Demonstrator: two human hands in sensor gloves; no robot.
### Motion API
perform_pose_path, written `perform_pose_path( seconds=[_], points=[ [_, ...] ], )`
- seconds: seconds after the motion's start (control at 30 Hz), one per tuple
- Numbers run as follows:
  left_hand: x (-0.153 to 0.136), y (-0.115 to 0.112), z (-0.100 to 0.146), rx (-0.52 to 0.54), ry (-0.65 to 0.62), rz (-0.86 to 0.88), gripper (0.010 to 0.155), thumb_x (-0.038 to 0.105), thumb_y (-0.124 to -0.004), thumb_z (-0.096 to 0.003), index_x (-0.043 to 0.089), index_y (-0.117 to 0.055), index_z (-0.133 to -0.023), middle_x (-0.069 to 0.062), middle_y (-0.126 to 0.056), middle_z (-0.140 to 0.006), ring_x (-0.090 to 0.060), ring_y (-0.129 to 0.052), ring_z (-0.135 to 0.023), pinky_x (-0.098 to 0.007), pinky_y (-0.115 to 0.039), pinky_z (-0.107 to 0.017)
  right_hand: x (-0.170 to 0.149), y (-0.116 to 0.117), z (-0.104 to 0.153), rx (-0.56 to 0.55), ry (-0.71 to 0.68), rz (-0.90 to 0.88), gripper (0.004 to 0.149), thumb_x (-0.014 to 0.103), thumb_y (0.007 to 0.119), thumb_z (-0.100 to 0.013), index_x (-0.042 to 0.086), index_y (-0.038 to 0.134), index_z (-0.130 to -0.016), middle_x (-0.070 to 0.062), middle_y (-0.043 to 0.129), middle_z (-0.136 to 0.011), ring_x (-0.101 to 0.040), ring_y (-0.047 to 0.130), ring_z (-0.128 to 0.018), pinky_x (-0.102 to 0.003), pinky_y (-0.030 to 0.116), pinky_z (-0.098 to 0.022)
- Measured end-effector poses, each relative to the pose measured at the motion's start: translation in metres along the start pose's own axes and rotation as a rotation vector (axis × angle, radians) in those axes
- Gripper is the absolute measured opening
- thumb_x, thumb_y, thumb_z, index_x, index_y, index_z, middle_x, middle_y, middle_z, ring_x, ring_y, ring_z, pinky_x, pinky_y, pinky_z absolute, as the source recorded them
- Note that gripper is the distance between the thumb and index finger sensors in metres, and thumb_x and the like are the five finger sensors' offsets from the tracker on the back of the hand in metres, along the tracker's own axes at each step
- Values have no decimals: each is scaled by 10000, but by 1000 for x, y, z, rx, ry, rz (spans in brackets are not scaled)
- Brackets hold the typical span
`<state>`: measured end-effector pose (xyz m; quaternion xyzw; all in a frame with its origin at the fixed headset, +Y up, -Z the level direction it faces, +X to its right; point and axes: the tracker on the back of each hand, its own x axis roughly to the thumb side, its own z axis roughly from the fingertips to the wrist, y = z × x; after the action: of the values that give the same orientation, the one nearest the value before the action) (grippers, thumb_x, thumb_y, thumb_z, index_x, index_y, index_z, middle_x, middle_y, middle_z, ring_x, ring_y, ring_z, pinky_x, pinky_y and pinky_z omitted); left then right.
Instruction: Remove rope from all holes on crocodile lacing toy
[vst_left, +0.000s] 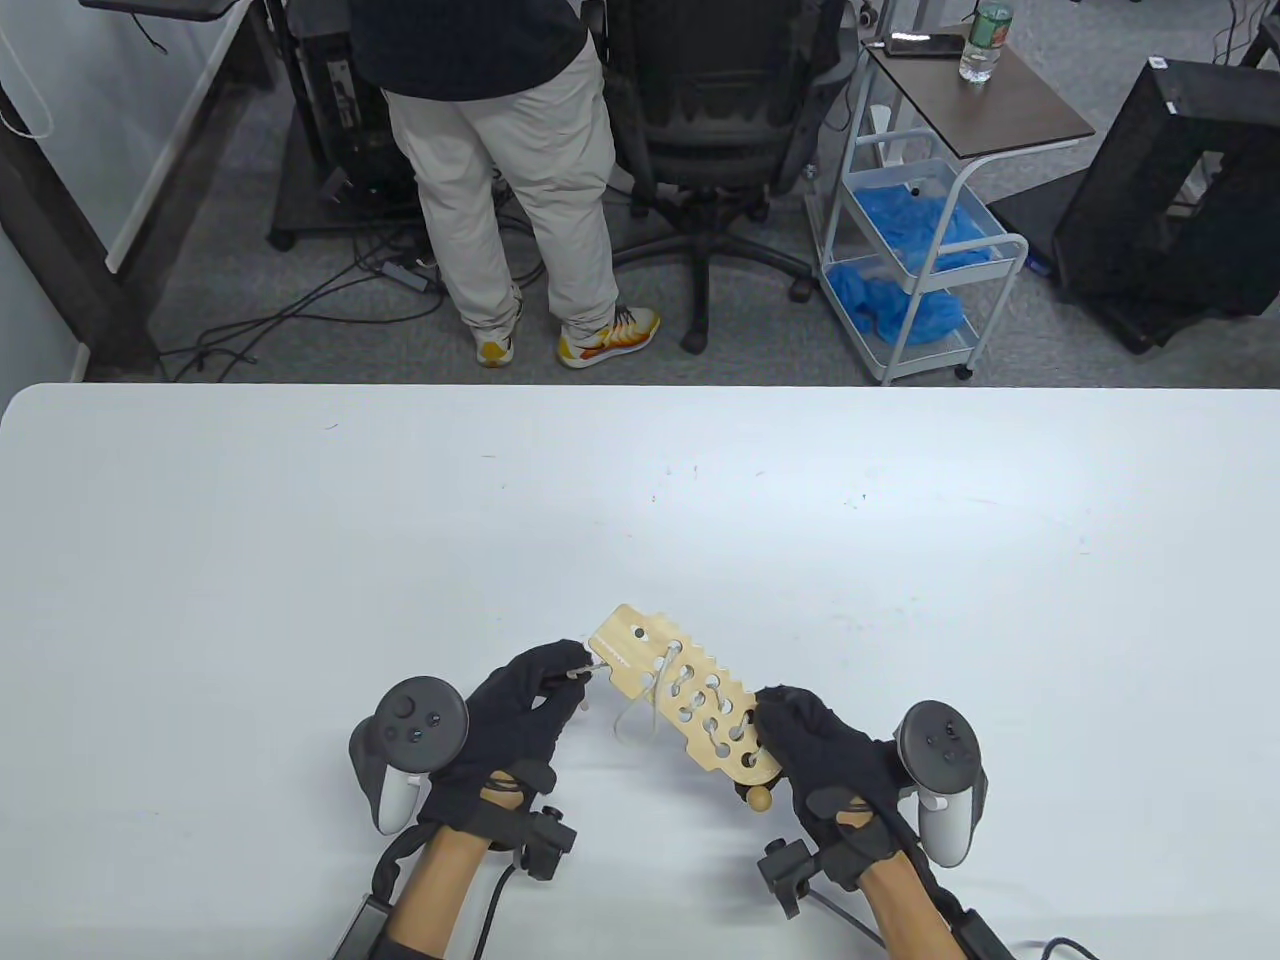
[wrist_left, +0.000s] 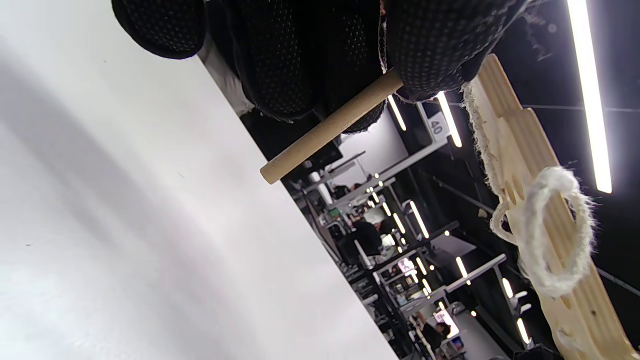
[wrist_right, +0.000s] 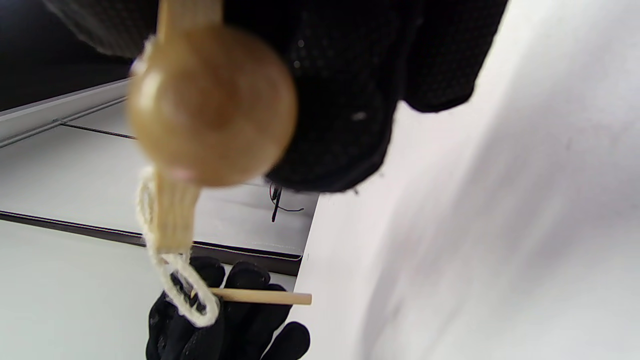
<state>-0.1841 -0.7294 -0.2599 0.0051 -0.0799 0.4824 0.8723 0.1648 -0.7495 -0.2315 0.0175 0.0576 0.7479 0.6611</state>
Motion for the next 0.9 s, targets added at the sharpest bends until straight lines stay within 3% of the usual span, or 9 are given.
perform_pose_path(
  seconds=[0.9],
  points=[
    [-5,6,-1,45,43,-37,441,418,-786,-495,434,-772,-935,38,-892,-946,-220,-857,-860,-611,-663,-696,-12,-19,-6,-98,79,-12,463,451,747,-452,142,785,-795,-64,1002,-539,-218,1061,-329,-530,815,-490]
  ],
)
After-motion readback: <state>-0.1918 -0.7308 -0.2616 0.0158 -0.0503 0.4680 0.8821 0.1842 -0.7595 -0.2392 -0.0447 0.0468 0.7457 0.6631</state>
